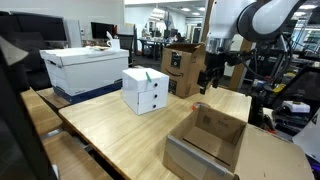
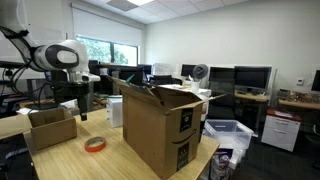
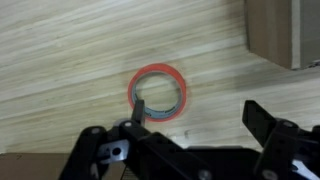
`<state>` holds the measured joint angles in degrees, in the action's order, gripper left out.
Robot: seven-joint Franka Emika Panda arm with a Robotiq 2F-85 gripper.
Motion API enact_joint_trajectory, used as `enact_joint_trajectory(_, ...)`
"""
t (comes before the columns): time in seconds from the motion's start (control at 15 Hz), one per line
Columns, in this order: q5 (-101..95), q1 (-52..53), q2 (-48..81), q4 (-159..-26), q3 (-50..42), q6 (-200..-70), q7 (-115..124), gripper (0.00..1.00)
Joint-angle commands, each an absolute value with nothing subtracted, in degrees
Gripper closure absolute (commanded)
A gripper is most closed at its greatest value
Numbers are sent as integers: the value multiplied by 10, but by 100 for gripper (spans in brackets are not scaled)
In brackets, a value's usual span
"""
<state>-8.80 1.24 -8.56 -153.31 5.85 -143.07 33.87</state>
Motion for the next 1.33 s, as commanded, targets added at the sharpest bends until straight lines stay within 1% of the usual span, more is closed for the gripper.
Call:
enact_joint_trajectory(0.0, -107, 0, -70, -1556, 63, -1473, 372, 0)
enact_joint_trajectory(0.27, -91, 2, -45, -1564, 56, -1498, 368, 0)
enact_joint_trajectory(0.73, -104, 11, 36, -1540, 37, -1568, 374, 0)
enact_joint_trajectory(1.27, -106, 41, 109, -1501, -9, -1605, 373, 0)
